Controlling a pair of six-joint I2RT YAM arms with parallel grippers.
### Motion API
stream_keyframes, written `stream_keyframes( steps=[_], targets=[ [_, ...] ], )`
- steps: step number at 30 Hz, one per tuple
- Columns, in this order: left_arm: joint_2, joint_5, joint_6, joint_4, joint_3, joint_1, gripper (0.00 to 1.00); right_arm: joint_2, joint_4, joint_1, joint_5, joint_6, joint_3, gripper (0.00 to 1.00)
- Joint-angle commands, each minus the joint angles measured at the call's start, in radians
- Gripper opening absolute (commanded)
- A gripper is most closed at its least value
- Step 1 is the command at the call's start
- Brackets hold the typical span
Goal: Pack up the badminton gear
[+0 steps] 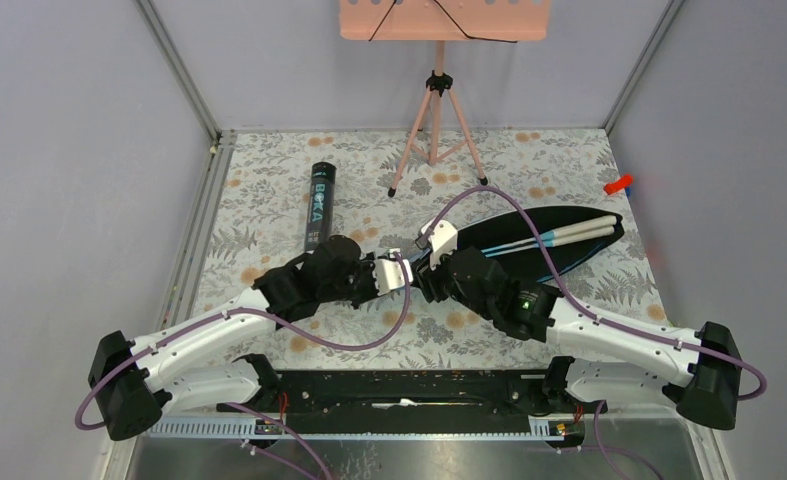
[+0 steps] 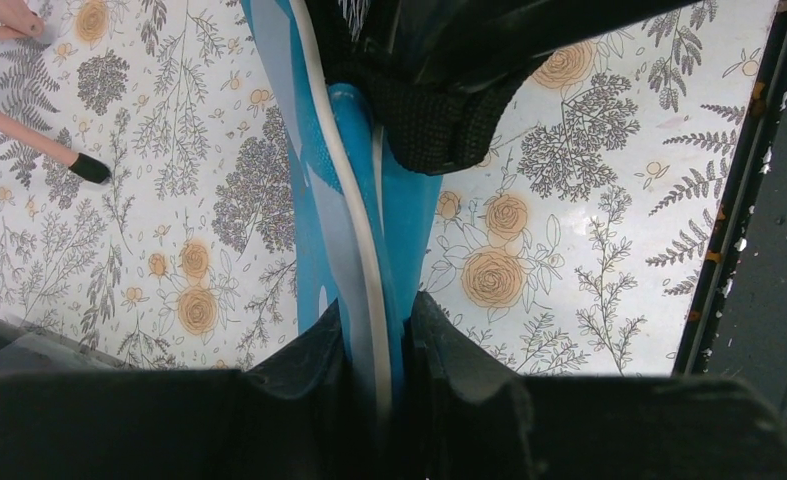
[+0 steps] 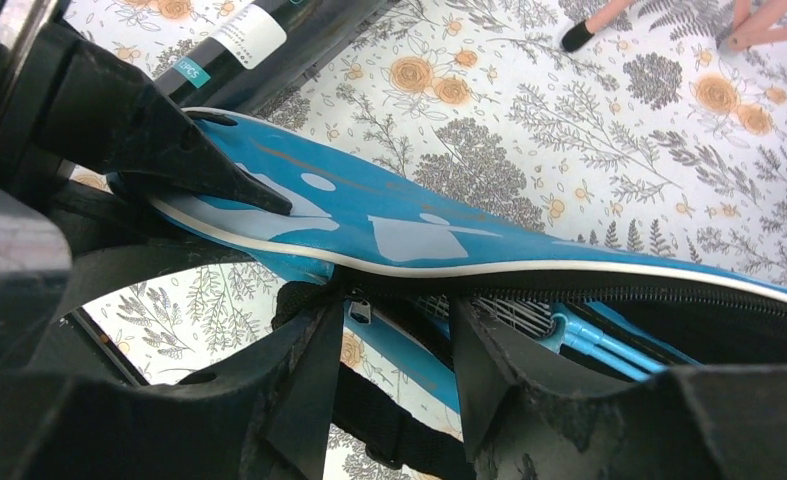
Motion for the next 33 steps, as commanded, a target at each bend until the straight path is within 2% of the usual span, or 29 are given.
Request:
stream_keyframes(
  steps=[1,4,9,13,18,20,25,30,33],
  targets=[
    [0.029,0.090,-0.042,-0.063,0.010,-0.011,0.00,0.012,0.188,0.006,-0.117,-0.091,0.009,0.50],
    [0.032,0.091,-0.041,-0.065,0.011,-0.011,0.00,0.024,0.182,0.007,-0.109,-0.099,0.018,0.42],
    [0.035,0.089,-0.040,-0.069,0.015,-0.011,0.00,0.048,0.151,0.007,-0.087,-0.076,0.032,0.19],
    [0.030,0.076,-0.023,-0.082,0.015,-0.011,0.00,0.053,0.028,0.006,0.046,-0.001,0.077,0.00],
    [0.001,0.008,0.046,-0.093,-0.006,-0.010,0.00,0.050,-0.287,0.001,0.248,0.113,0.124,0.00],
    [-0.015,-0.021,0.066,-0.100,-0.011,-0.010,0.00,0.045,-0.374,-0.021,0.267,0.155,0.120,0.00],
    [-0.050,-0.031,0.110,-0.126,-0.021,-0.009,0.00,-0.011,-0.437,-0.139,0.227,0.213,0.053,0.00],
    [-0.071,-0.050,0.148,-0.147,-0.035,-0.004,0.00,-0.070,-0.457,-0.251,0.185,0.167,0.002,0.00],
    [-0.079,-0.056,0.167,-0.163,-0.031,0.011,0.00,-0.093,-0.466,-0.278,0.011,0.064,-0.007,0.00]
  ],
)
